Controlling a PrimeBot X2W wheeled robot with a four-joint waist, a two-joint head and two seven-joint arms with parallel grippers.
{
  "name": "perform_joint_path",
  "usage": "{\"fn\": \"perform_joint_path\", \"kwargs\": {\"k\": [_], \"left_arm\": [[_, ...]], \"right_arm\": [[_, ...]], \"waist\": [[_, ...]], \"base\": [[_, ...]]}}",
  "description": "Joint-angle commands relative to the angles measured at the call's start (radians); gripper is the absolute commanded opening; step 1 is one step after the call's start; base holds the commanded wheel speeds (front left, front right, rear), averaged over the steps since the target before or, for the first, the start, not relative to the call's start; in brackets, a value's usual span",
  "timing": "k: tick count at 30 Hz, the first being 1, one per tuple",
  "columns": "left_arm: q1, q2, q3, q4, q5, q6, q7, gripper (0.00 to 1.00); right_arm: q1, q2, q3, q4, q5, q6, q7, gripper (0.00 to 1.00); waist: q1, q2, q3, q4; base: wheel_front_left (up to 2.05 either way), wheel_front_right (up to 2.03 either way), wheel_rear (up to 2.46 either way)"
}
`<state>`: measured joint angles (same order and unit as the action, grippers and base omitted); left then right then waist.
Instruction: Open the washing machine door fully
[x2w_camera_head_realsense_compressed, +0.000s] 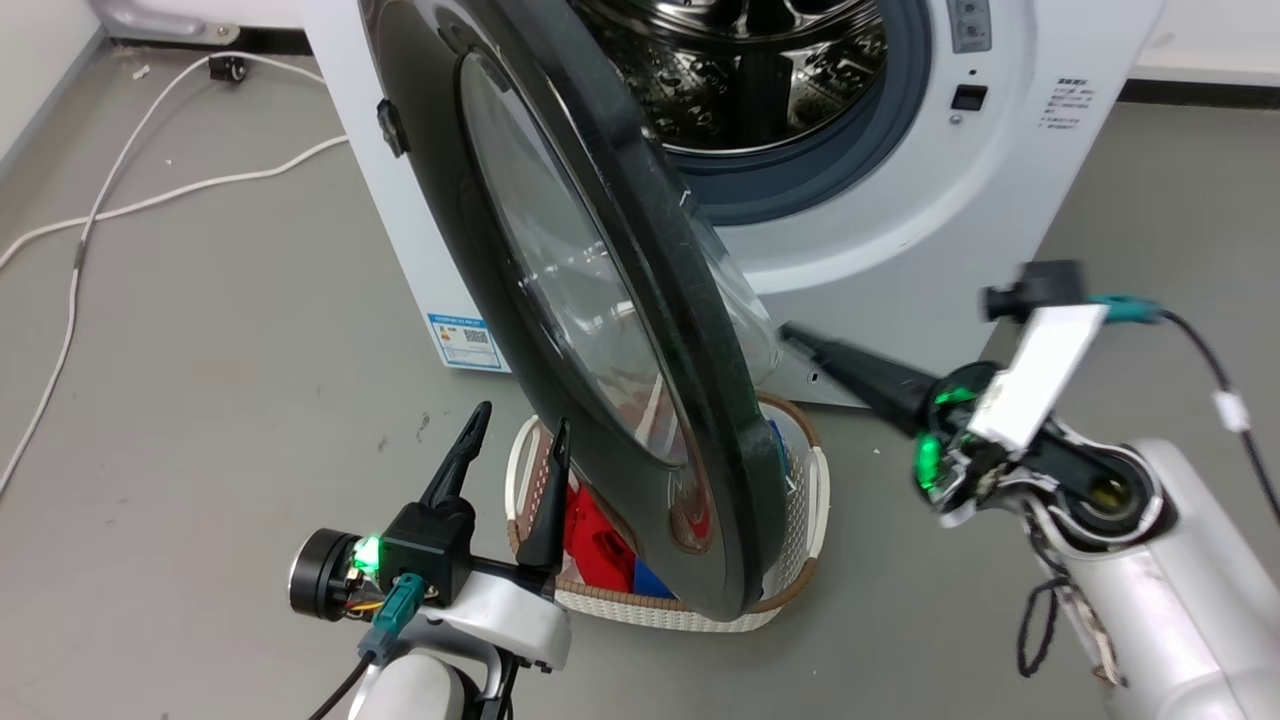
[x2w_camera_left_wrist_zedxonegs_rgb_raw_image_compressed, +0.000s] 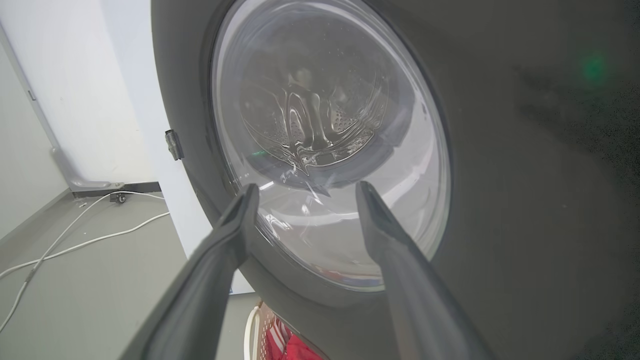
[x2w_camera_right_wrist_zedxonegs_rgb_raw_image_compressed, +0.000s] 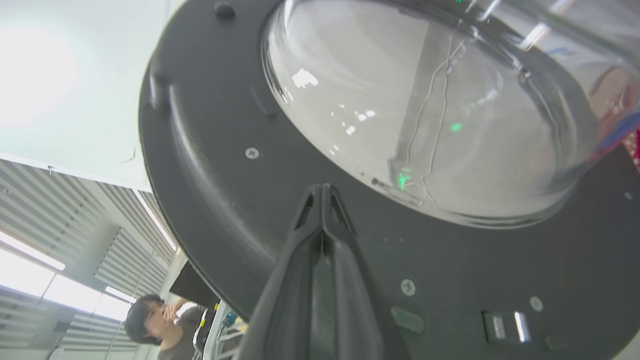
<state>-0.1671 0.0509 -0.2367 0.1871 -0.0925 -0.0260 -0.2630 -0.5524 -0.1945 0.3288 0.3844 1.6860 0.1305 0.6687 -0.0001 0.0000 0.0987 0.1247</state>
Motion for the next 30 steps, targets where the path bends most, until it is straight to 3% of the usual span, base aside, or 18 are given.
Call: {"fn": "perform_joint_path", "kwargs": {"k": [1,11,17,18,20,21,27,30], "left_arm": [[0.012,0.000,0.006,0.004,-0.001,-0.002,-0.003,1.00],[0.046,0.006,0.042,0.025,-0.008,-0.010,-0.003,1.00],[0.062,0.012,0.067,0.029,-0.011,-0.010,-0.003,1.00],[0.065,0.012,0.071,0.031,-0.013,-0.009,-0.003,1.00],[0.070,0.013,0.079,0.032,-0.014,-0.007,-0.003,1.00],[0.074,0.013,0.085,0.033,-0.016,-0.005,-0.003,1.00],[0.090,0.011,0.106,0.033,-0.024,-0.002,-0.003,1.00],[0.096,0.011,0.111,0.038,-0.021,-0.003,-0.003,1.00]], "right_arm": [[0.032,-0.012,-0.029,-0.017,-0.019,0.000,-0.061,0.00],[0.254,-0.087,-0.184,-0.134,-0.162,0.000,-0.422,0.00],[0.410,-0.142,-0.216,-0.178,-0.356,0.000,-0.611,0.00],[0.430,-0.147,-0.216,-0.181,-0.398,0.000,-0.645,0.06],[0.469,-0.148,-0.213,-0.184,-0.471,0.000,-0.696,0.62],[0.485,-0.142,-0.213,-0.180,-0.500,0.000,-0.714,0.98],[0.513,-0.117,-0.248,-0.189,-0.681,0.000,-0.803,1.00],[0.514,-0.134,-0.277,-0.201,-0.852,0.000,-0.840,1.00]], "waist": [[0.0001,0.0000,-0.010,-0.008],[0.0001,0.0000,-0.063,-0.062],[0.0001,0.0000,-0.075,-0.090],[0.0001,0.0000,-0.076,-0.095],[0.0001,0.0000,-0.080,-0.105],[0.0001,0.0000,-0.080,-0.111],[0.0001,0.0000,-0.092,-0.129],[0.0001,0.0000,-0.100,-0.130]], "base": [[0.00,0.00,0.00],[0.00,0.00,0.00],[0.00,0.00,0.00],[0.00,0.00,0.00],[0.00,0.00,0.00],[0.00,0.00,0.00],[0.00,0.00,0.00],[0.00,0.00,0.00]]}}
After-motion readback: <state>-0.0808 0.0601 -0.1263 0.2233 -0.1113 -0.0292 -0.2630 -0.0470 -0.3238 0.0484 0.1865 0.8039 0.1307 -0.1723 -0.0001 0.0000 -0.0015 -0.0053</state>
